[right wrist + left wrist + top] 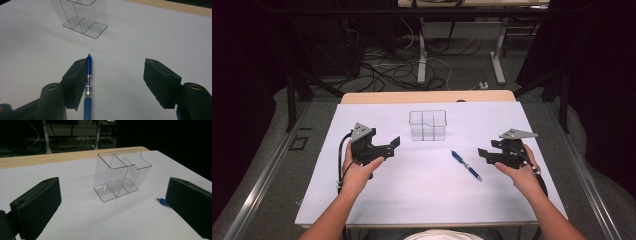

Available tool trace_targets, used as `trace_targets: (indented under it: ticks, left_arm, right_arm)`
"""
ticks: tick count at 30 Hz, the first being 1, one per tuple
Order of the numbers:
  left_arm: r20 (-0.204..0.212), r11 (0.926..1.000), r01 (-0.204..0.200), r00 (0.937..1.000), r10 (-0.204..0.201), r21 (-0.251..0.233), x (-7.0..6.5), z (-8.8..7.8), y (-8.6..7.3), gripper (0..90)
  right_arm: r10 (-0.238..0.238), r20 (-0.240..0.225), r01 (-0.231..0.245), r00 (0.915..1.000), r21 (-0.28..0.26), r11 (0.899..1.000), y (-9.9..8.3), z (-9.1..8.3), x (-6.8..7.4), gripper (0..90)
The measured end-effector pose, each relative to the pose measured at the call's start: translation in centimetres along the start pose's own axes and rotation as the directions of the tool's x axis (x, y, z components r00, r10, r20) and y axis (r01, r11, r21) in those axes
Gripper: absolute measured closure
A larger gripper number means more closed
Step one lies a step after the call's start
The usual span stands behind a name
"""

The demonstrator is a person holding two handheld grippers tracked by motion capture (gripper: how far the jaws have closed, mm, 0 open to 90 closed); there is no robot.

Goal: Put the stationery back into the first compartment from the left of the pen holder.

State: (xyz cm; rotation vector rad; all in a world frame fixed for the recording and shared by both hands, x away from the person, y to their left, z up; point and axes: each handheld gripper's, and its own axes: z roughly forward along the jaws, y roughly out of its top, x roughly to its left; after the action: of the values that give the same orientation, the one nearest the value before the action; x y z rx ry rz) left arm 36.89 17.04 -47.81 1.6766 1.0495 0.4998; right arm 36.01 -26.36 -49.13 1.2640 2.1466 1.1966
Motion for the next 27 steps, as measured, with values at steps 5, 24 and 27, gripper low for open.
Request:
trace_targets:
  ticks: [5,24,27]
  left_arm:
    - [-0.002,0.9998,-0.013,0.9999,0.013,0.013,0.0,-0.3,-0.4,0.2]
    - [0.010,0.9994,-0.022,0.9997,0.022,0.026,0.2,-0.8,-1.1,0.2]
    - [0.014,0.9993,-0.030,0.9995,0.030,0.021,0.2,-0.8,-1.1,0.3]
  right_arm:
    - [-0.019,-0.016,0.020,0.9997,0.049,0.999,0.6,0.7,0.1,39.9]
    - [-0.063,-0.056,0.077,0.9965,0.313,0.947,2.8,3.8,1.7,48.0]
    - [-0.070,-0.057,0.085,0.9959,0.345,0.935,2.9,4.2,1.9,48.1]
